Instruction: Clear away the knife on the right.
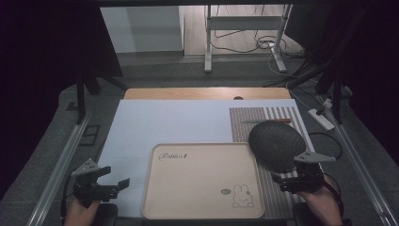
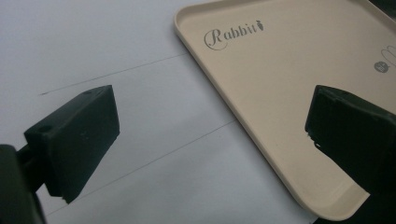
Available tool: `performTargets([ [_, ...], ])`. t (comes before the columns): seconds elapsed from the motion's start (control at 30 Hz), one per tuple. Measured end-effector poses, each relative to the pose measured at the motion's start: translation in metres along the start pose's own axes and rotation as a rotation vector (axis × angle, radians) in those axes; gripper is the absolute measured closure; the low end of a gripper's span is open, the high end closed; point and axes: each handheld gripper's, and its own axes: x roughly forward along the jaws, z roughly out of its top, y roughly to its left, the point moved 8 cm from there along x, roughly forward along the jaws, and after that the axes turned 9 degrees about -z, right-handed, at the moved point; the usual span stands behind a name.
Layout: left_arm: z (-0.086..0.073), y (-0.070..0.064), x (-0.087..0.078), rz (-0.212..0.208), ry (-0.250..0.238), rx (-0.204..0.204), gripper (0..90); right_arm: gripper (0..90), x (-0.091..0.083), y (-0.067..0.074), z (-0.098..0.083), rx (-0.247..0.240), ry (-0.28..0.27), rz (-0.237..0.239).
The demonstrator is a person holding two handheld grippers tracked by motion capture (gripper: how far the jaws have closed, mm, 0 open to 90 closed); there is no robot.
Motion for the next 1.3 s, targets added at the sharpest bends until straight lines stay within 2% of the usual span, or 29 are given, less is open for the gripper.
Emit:
performTargets([
  [0.13,0.0,0.0,0.0,-0.001,-0.001,-0.002,3.1,0.0,0.004,-0.001,0.003,0.018,-0.004,0.032],
  [0.33,0.0,0.001,0.0,-0.003,0.0,-0.006,3.1,0.0,0.008,-0.005,0.011,0.029,0.003,0.047],
  [0.4,0.0,0.001,0.0,-0.003,-0.001,-0.007,3.1,0.0,0.009,-0.006,0.013,0.028,0.001,0.046],
  [0.53,0.0,0.001,0.0,-0.004,-0.001,-0.011,3.1,0.0,0.014,-0.009,0.016,-0.007,0.011,0.028],
  [0.7,0.0,0.001,0.0,-0.006,0.001,-0.012,3.1,0.0,0.022,-0.012,0.022,-0.012,0.021,0.021],
  [1.07,0.0,0.001,0.0,-0.008,0.001,-0.015,3.1,0.0,0.034,-0.017,0.032,-0.012,0.03,0.021],
  [1.3,0.0,0.001,0.001,-0.007,0.003,-0.014,3.1,0.0,0.042,-0.022,0.043,0.008,0.012,0.023],
])
